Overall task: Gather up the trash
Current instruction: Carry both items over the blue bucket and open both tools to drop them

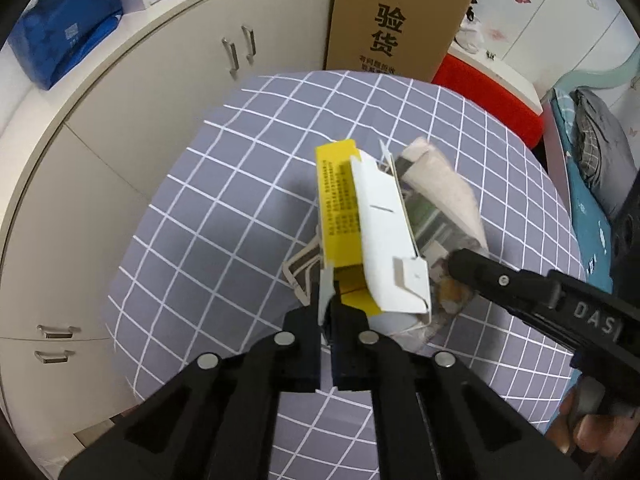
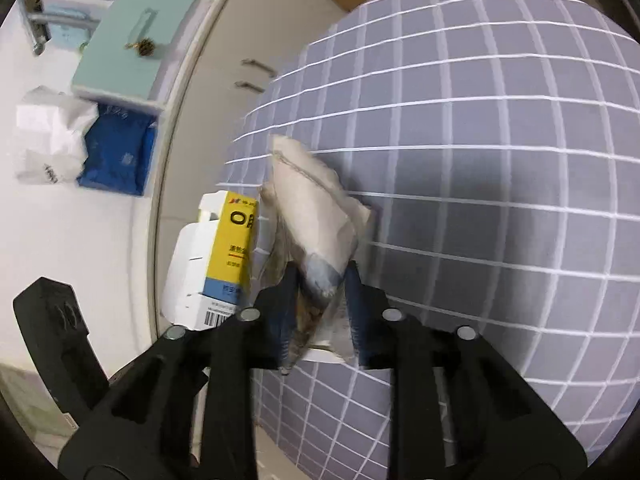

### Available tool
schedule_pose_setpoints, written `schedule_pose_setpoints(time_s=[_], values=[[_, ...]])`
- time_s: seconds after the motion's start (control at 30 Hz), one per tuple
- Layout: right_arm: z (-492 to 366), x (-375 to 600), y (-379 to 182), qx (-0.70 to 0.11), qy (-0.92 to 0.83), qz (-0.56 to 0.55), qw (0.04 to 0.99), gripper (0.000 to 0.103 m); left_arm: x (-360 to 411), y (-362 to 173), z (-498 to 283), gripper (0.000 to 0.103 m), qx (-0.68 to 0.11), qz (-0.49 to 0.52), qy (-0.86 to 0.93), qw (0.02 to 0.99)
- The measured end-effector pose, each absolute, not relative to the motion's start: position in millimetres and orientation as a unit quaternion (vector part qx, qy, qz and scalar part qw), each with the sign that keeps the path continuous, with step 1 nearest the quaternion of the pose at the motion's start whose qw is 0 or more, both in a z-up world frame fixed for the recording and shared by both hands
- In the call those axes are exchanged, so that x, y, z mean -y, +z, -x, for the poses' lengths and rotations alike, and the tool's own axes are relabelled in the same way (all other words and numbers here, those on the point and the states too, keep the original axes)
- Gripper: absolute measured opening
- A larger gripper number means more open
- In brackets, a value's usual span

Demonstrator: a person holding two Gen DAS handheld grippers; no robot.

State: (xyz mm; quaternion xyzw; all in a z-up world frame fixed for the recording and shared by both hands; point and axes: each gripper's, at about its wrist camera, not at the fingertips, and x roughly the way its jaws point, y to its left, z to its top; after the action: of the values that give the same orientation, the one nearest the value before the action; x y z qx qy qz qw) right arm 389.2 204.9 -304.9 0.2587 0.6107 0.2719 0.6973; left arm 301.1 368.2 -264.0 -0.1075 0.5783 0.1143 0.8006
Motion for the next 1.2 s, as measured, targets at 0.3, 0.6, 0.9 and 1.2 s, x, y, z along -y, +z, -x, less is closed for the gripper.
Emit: schedule_pose_setpoints(time_s=[0.3, 0.6, 0.9, 1.2], values=[[-390, -202, -256, -0.564, 0.337, -0.269, 0.704, 0.015, -373, -218, -295, 0.003, -0.533, 0.13, 0.127, 0.826], [-396, -120, -220, -0.512, 0.302, -0.256, 0.762, 0.015, -314, -188, -317, 0.003, -0.51, 0.12, 0.089, 0.847], [-393, 40, -219, -0.481, 0.208, -0.299, 0.797, 0.015, -182, -199, -360, 0.003, -0.53, 0.079, 0.004, 0.845], [-374, 213, -239, -0.483, 0.092, -0.302, 0.817, 0.015, -10, -243, -397, 0.003, -0.577, 0.059, -0.093, 0.809]])
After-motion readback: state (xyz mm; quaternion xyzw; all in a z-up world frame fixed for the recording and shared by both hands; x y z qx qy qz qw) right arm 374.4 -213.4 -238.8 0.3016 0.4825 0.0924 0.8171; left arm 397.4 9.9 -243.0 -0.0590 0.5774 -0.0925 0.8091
